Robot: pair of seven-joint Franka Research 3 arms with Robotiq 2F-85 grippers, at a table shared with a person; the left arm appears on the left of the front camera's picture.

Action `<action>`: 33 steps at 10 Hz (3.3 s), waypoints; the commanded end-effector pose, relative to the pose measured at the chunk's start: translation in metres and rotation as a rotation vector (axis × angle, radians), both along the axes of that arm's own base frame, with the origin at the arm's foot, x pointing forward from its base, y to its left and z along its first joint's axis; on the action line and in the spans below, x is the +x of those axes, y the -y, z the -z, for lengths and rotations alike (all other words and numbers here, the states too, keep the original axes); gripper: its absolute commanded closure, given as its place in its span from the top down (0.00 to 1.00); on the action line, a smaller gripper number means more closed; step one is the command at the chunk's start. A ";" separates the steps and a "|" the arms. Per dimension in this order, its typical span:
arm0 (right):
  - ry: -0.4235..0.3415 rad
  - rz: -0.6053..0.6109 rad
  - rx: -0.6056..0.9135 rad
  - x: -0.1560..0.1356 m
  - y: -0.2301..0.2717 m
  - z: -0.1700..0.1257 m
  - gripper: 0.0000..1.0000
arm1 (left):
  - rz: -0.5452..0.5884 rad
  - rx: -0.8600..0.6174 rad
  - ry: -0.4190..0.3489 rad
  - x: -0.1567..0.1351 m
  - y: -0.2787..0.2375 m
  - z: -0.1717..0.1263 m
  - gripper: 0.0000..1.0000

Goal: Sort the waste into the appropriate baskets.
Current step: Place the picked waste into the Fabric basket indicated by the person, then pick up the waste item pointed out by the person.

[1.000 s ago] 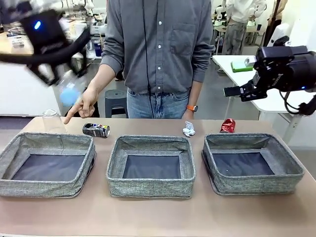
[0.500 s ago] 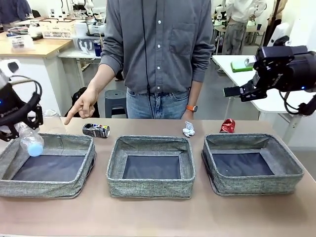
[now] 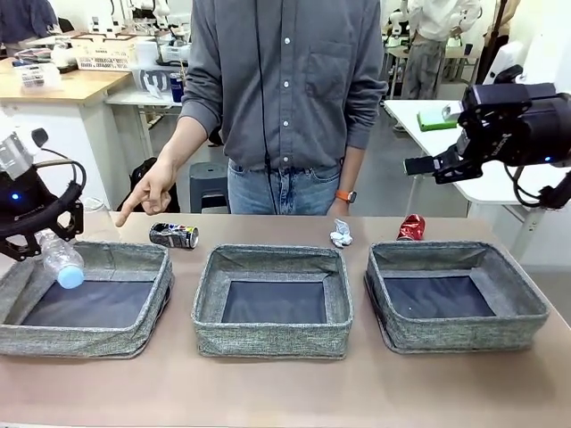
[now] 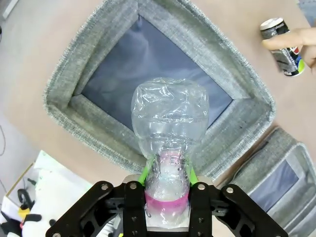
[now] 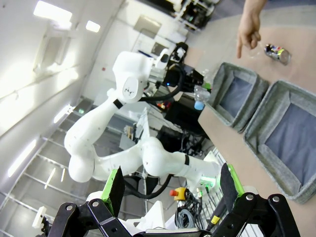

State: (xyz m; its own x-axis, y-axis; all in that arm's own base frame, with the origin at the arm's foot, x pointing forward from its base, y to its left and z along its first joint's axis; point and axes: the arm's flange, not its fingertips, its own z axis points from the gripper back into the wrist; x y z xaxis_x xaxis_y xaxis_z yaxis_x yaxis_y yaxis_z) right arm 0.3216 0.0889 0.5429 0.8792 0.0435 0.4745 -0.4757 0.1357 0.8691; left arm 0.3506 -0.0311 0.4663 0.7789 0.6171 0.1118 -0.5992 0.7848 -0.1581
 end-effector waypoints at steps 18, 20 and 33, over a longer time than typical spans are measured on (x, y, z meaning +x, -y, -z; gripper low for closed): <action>0.027 -0.002 0.027 0.001 -0.002 0.000 1.00 | 0.910 -1.428 0.151 -0.009 0.005 -0.081 1.00; 0.027 -0.002 0.027 0.001 -0.002 0.000 1.00 | 0.986 -1.562 0.367 -0.016 -0.001 -0.091 1.00; 0.027 -0.002 0.027 0.001 -0.002 0.000 1.00 | 0.765 -1.141 0.437 -0.022 0.002 -0.106 1.00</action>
